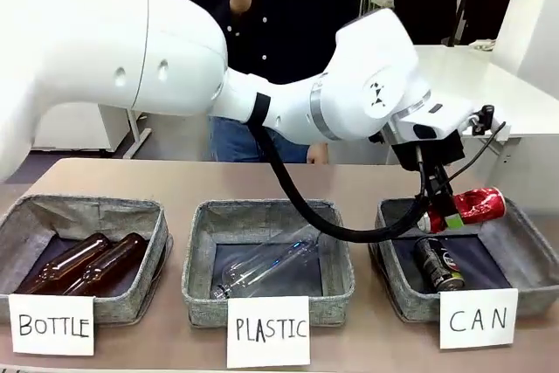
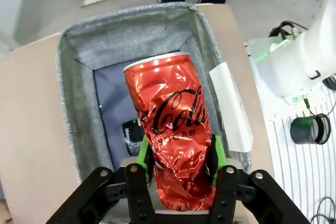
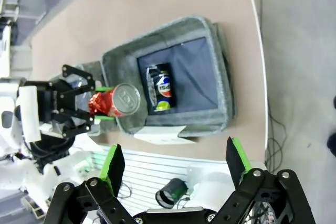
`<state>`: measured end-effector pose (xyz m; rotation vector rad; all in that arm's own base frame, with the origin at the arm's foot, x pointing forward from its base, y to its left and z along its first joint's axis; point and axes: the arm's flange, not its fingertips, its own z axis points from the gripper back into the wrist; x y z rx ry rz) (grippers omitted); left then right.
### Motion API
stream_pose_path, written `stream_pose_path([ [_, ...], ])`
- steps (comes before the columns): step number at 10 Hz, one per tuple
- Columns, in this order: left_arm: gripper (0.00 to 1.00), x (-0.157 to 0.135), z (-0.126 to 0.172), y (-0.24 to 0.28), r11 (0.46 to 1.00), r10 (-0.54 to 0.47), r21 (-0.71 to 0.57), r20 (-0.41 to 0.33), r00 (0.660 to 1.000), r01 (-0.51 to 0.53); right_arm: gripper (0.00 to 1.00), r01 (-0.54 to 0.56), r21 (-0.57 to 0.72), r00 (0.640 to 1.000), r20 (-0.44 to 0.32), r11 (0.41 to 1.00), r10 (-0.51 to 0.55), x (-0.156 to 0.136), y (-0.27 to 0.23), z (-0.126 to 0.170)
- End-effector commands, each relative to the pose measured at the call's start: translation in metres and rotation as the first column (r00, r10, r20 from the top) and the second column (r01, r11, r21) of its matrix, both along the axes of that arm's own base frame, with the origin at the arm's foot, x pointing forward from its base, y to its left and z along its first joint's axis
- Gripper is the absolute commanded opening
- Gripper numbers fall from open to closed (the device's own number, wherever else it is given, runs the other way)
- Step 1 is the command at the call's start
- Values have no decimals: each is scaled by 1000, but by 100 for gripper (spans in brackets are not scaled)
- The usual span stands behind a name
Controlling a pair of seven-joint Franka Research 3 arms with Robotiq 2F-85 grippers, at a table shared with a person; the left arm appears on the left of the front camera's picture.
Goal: Sort the can waste into the basket.
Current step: Pick up the can waste from the table and place it in the right Fabric basket.
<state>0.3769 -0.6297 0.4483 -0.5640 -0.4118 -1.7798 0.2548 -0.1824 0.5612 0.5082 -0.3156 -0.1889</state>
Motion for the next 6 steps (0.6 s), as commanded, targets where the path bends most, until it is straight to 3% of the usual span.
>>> stream_pose_path([
  [1,100,-19,-8,0,999,9,34,12,1000,-10,100,20,5,1000,-2,1000,-20,3,-2,4],
  [6,100,-40,0,22,1000,2,9,74,997,-2,100,20,5,1000,-2,1000,-20,3,-2,4],
])
